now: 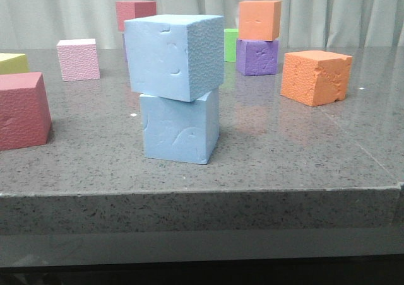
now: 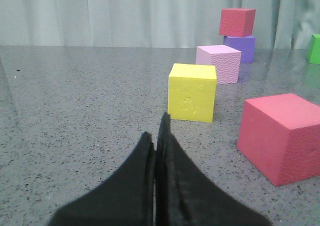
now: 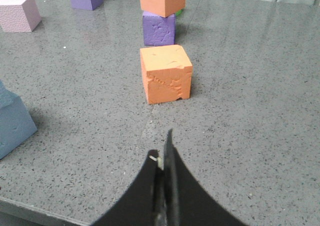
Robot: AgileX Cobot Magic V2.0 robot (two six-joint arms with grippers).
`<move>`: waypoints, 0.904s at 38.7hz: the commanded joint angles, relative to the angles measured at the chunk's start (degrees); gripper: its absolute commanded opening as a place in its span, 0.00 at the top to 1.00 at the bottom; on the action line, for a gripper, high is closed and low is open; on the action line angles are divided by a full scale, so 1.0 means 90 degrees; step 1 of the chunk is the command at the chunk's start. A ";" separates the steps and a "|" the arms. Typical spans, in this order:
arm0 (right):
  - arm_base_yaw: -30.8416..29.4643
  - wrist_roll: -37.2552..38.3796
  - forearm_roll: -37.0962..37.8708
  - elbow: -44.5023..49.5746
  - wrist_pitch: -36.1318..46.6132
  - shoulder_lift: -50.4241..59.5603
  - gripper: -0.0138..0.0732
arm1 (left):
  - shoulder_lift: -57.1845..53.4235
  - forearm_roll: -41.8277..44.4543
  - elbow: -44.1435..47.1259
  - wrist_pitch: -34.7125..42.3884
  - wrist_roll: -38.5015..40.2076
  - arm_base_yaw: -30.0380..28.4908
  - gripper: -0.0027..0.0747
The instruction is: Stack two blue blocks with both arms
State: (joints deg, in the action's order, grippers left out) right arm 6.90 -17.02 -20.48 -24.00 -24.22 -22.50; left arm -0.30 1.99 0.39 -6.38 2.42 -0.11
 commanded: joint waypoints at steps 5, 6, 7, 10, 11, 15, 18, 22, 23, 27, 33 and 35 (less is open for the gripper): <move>-0.0040 -0.0065 -0.0084 -0.0171 0.0439 -0.0030 0.92 | -0.0122 -0.0041 0.0006 0.0472 0.0067 0.0046 0.99; -0.0040 -0.0065 -0.0084 -0.0171 0.0439 -0.0030 0.92 | -0.0122 -0.0041 0.0006 0.0472 0.0067 0.0046 0.99; -0.0040 -0.0065 -0.0084 -0.0171 0.0439 -0.0030 0.92 | -0.0122 -0.0041 0.0006 0.0472 0.0067 0.0046 0.99; -0.0040 -0.0065 -0.0084 -0.0171 0.0439 -0.0030 0.92 | -0.0122 -0.0041 0.0006 0.0472 0.0067 0.0046 0.99; -0.0040 -0.0065 -0.0084 -0.0171 0.0439 -0.0030 0.92 | -0.0122 -0.0041 0.0006 0.0472 0.0067 0.0046 0.99; -0.0040 -0.0065 -0.0024 -0.0118 0.0480 -0.0030 0.92 | -0.0122 -0.0041 0.0006 0.0472 0.0067 0.0046 0.99; -0.0040 0.0024 0.0211 0.0009 0.0776 -0.0030 0.92 | -0.0122 -0.0041 0.0006 0.0472 0.0067 0.0046 0.99; -0.0040 0.0698 0.0875 0.0349 0.1468 0.0020 0.92 | -0.0122 -0.0041 0.0006 0.0472 0.0067 0.0046 0.99; -0.0040 0.0964 0.1120 0.0469 0.1608 0.0058 0.92 | -0.0122 -0.0041 0.0006 0.0472 0.0067 0.0046 0.99; -0.0040 0.1460 0.1598 0.0912 0.2103 0.0301 0.92 | -0.0122 -0.0041 0.0006 0.0472 0.0067 0.0046 0.99; -0.0166 0.1454 0.1598 0.1625 0.2222 0.0975 0.92 | -0.0122 -0.0041 0.0006 0.0472 0.0067 0.0046 0.99; -0.0243 0.1454 0.1598 0.1856 0.2222 0.1242 0.92 | -0.0122 -0.0041 0.0006 0.0472 0.0067 0.0046 0.99</move>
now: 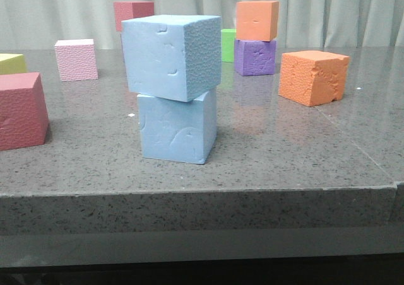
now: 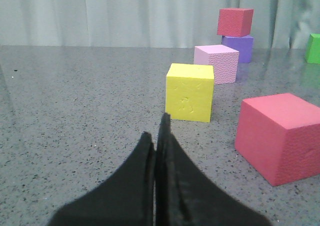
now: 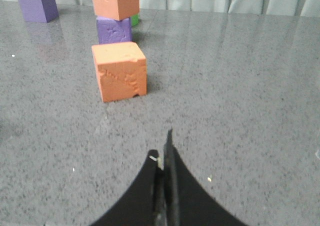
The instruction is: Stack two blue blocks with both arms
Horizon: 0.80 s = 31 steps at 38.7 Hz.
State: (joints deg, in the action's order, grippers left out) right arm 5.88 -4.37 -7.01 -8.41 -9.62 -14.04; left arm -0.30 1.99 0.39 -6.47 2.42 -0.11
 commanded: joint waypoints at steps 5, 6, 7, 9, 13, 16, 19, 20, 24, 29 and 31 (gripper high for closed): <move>-0.0331 0.0049 0.0085 0.0657 0.0600 0.0955 0.92 | -0.0122 -0.0041 0.0006 0.0482 0.0067 0.0046 0.99; -0.0356 0.0049 0.0085 0.0734 0.0600 0.1053 0.92 | -0.0122 -0.0041 0.0006 0.0482 0.0067 0.0046 0.99; -0.0389 0.0049 0.0079 0.0834 0.0600 0.1177 0.92 | -0.0122 -0.0041 0.0006 0.0482 0.0067 0.0046 0.99; -0.0419 0.0049 0.0058 0.1002 0.0600 0.1383 0.92 | -0.0122 -0.0041 0.0006 0.0482 0.0067 0.0046 0.99; -0.0419 0.0049 0.0036 0.1076 0.0286 0.1771 0.92 | -0.0122 -0.0041 0.0006 0.0482 0.0067 0.0046 0.99; -0.0419 0.0049 0.0036 0.1082 0.0287 0.1752 0.92 | -0.0105 -0.0041 0.0006 0.0492 0.0067 0.0046 0.99; -0.0419 0.0049 0.0036 0.1082 0.0294 0.1752 0.92 | -0.0105 -0.0041 0.0006 0.0492 0.0067 0.0046 0.99; -0.0419 0.0049 0.0036 0.1082 0.0294 0.1752 0.92 | -0.0105 -0.0041 0.0006 0.0492 0.0067 0.0046 0.99; -0.0419 0.0049 0.0036 0.1082 0.0294 0.1752 0.92 | -0.0105 -0.0041 0.0006 0.0492 0.0067 0.0046 0.99; -0.0419 0.0049 0.0036 0.1074 0.0300 0.1741 0.92 | -0.0105 -0.0041 0.0006 0.0492 0.0067 0.0046 0.99; -0.0419 0.0049 0.0036 0.1074 0.0300 0.1741 0.92 | -0.0105 -0.0041 0.0006 0.0492 0.0067 0.0046 0.99</move>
